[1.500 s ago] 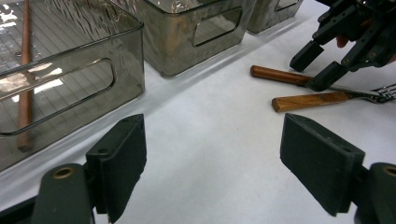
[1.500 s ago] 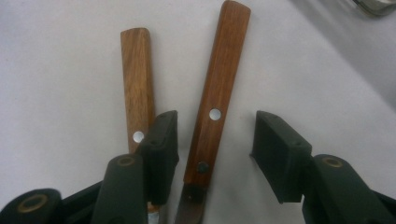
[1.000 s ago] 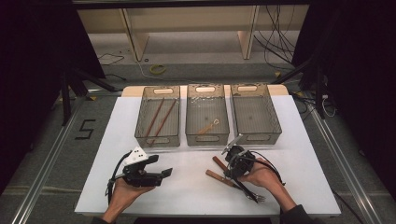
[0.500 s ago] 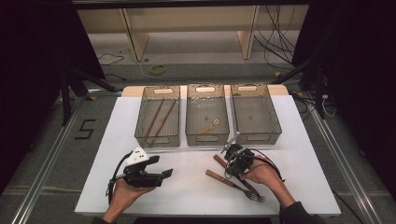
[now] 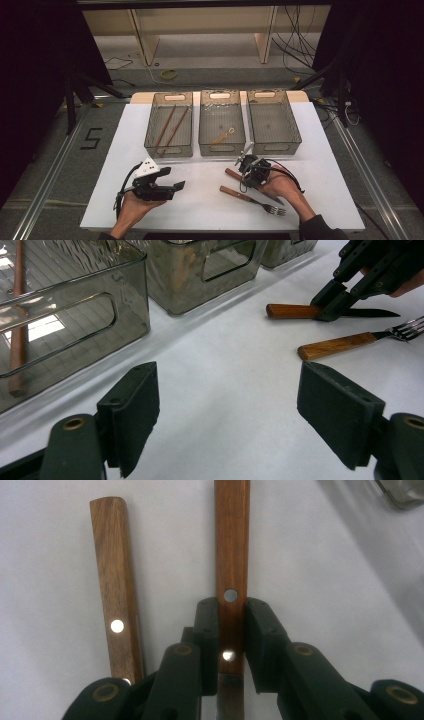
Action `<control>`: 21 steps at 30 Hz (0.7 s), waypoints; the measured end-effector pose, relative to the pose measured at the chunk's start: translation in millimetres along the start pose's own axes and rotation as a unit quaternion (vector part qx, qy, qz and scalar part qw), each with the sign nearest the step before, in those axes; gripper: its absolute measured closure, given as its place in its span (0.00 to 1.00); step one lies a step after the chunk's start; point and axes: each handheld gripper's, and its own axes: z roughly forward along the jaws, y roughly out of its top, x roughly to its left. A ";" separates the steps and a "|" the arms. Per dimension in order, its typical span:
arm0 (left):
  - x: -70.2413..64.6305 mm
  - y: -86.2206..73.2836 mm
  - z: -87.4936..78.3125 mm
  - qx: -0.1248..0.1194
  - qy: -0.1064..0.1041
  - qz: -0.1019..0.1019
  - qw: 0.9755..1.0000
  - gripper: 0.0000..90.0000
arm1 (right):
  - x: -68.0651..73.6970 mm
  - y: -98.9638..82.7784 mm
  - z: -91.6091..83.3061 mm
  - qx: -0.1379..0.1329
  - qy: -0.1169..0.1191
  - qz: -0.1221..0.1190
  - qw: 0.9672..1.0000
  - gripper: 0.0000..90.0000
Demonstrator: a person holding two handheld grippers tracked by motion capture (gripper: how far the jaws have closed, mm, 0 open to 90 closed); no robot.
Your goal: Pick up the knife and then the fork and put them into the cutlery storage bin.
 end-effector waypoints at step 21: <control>3.8 -1.7 -2.3 -0.013 0.004 -0.001 1.000 0.27 | -13.4 -3.9 -28.6 -0.070 -0.004 0.019 0.997 0.86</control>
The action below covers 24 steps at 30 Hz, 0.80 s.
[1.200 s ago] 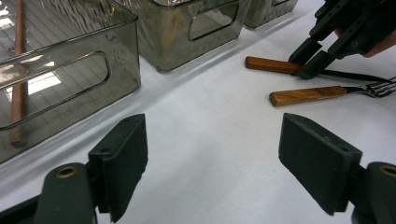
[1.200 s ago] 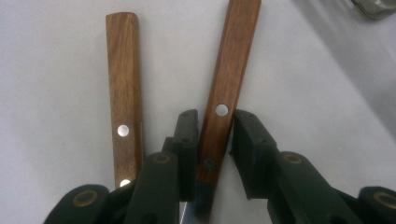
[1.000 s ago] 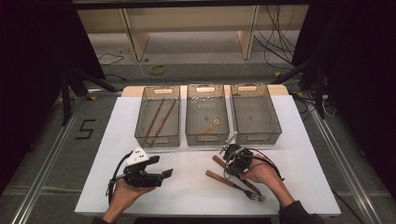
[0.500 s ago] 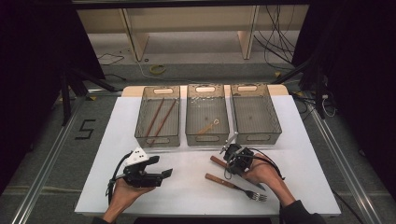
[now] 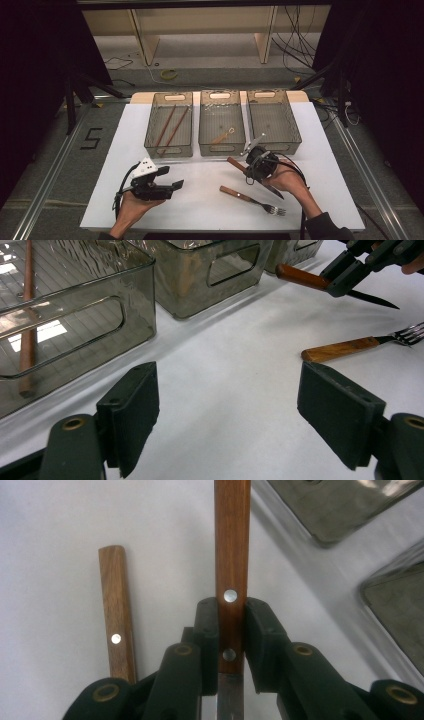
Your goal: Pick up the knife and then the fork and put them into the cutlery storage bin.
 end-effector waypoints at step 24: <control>4.4 -2.3 -7.4 -0.022 0.007 -0.004 1.000 0.26 | -38.7 16.2 -51.4 -0.084 -0.025 0.044 0.995 0.86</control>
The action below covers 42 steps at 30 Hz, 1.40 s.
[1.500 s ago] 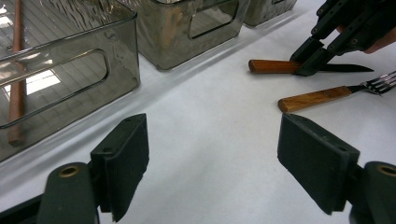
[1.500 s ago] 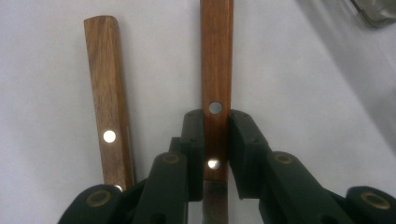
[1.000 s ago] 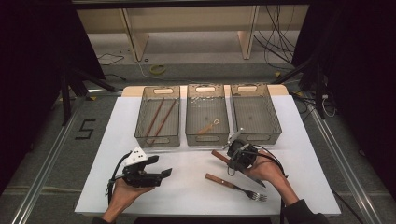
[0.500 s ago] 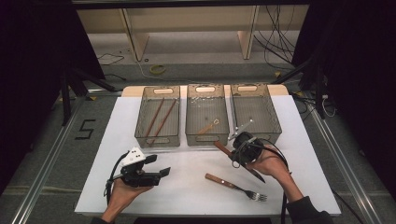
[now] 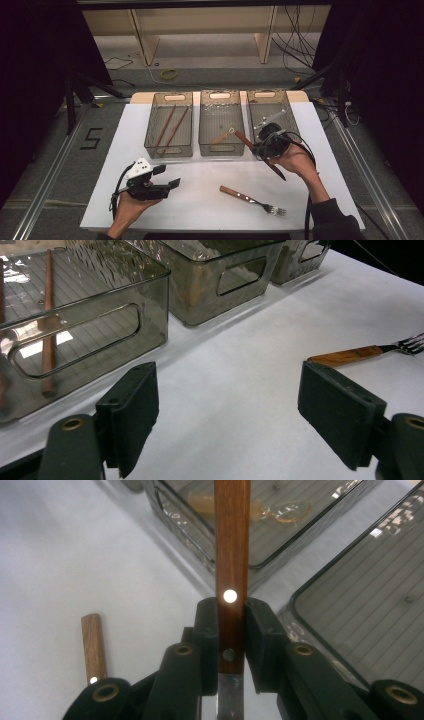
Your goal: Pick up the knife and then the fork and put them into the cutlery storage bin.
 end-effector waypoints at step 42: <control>3.5 -3.6 -4.8 -0.012 0.003 0.000 1.000 0.25 | -84.3 54.3 -35.5 -0.108 -0.040 0.106 0.988 0.86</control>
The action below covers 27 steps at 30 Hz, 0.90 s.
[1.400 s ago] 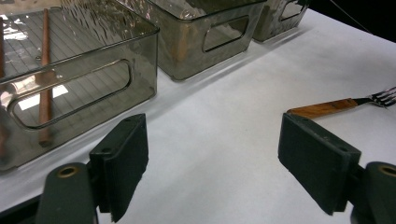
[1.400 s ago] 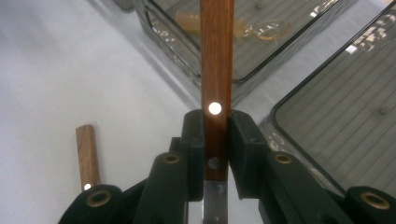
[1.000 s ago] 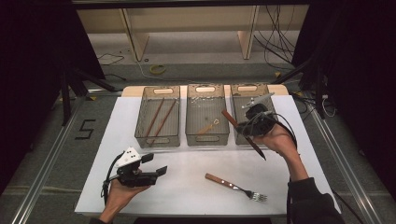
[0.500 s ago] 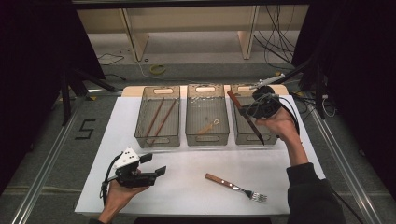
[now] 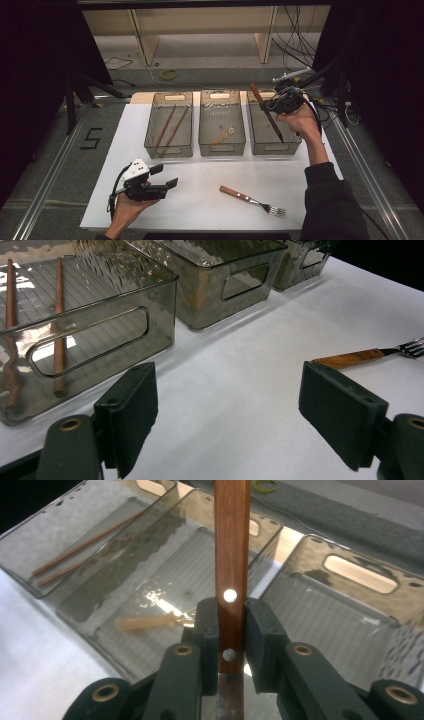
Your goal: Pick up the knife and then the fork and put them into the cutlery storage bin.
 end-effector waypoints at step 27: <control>0.0 0.2 -0.3 -0.001 -0.001 0.001 1.000 0.25 | -29.2 -0.7 18.9 -0.002 -0.057 0.015 0.998 0.86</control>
